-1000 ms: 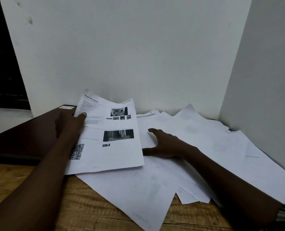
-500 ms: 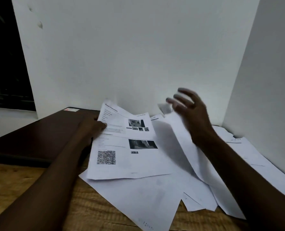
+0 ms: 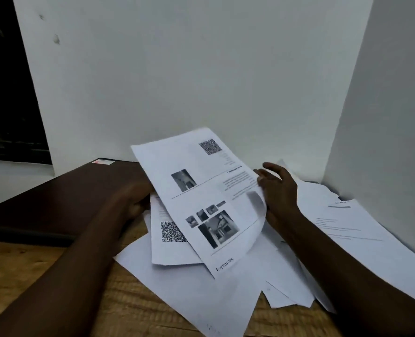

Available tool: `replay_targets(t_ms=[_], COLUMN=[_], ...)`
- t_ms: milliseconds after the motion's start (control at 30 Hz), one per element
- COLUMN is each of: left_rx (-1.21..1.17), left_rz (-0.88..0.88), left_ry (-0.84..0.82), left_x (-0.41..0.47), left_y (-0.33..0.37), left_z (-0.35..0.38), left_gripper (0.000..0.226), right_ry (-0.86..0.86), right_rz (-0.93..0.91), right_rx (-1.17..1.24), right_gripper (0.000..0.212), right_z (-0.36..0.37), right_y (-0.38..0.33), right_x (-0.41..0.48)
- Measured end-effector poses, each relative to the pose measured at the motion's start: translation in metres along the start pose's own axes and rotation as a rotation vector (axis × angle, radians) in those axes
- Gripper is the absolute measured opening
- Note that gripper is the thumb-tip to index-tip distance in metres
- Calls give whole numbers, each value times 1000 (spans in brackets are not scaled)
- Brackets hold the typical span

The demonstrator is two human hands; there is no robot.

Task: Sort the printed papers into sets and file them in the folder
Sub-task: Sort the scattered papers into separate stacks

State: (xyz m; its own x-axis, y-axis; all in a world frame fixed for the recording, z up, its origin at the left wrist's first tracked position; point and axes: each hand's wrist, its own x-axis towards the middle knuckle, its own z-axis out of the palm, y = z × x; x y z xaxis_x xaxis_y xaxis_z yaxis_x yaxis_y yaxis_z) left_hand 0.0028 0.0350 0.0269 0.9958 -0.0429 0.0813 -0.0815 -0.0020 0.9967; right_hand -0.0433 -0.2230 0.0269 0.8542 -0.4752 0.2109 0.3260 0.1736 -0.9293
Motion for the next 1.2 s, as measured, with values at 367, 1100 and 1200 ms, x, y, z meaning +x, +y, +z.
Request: replay_targets(t_ms=[367,1100,1200], left_rx=[-39,-29,9], left_rz=[-93,-232,-207], left_ry=[25,-372,-472], left_x=[2,-8,-13], left_y=[0,-2,-2], left_z=[-4,9,18], left_gripper=[21,41,35], right_ry=[-404,-440,-483], right_rz=[328,-1068,-1018], right_rx=[-559,-1250,-1173], right_gripper=[55,19,27], right_z=[-12,52,49], right_y=[-5,18,27], right_x=[20,-41,-40])
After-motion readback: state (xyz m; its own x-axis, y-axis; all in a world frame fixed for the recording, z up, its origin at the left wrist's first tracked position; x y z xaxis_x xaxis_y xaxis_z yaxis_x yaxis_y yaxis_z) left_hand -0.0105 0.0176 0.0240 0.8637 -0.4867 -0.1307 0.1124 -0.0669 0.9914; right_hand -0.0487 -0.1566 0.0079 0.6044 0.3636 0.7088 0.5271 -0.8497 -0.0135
